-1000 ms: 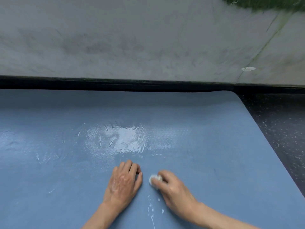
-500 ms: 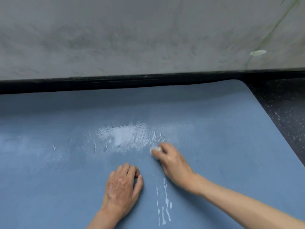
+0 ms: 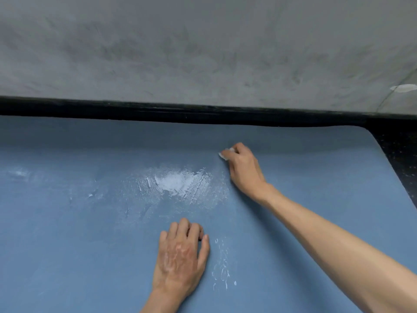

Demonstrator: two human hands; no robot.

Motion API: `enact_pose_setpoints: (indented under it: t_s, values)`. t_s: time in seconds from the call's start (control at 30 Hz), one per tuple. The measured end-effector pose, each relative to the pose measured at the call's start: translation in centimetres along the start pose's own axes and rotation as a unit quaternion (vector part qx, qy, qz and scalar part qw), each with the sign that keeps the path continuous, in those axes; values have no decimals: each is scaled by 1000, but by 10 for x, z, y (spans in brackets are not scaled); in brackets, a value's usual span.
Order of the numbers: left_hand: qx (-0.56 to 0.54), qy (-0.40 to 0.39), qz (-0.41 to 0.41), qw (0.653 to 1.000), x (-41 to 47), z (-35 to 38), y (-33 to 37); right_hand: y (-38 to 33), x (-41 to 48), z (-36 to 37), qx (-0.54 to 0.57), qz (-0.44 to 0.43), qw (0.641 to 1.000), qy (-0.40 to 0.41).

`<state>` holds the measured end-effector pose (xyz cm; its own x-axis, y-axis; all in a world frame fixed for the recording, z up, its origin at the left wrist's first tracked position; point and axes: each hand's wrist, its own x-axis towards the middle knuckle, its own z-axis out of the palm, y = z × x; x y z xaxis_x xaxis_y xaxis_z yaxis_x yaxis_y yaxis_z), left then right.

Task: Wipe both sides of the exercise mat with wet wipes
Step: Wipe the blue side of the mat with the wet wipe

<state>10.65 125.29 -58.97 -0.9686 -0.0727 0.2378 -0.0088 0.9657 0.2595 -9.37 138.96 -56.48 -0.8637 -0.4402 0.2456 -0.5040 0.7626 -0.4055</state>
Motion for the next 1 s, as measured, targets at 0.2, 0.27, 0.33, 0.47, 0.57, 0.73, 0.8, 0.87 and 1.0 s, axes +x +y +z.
enact_pose_setpoints:
  t_s: [0.2,0.27,0.33,0.47,0.57,0.73,0.8,0.87,1.0]
  values:
    - [-11,20,-9,1000,4,5,0,-35,-111,-33,83,-113,975,-172]
    - [-8,20,-6,1000,5,7,-1,-21,-102,-30,84,-156,962,-208]
    - [-10,22,-6,1000,5,7,-1,-11,-53,-19,58,-154,969,-183]
    - [-17,31,-11,999,6,7,0,1,60,6,25,-22,995,-97]
    - [-21,34,-5,999,5,7,0,-4,77,15,15,-33,995,-98]
    - [-23,45,-8,999,6,9,-1,-22,-13,2,56,-123,975,-179]
    - [-19,42,-7,999,6,9,-1,-14,-5,-1,56,-156,968,-186]
    - [-22,36,-9,999,5,9,0,-10,35,4,65,-117,976,-173]
    - [-27,17,-5,999,4,6,-1,-4,98,21,33,-35,994,-97]
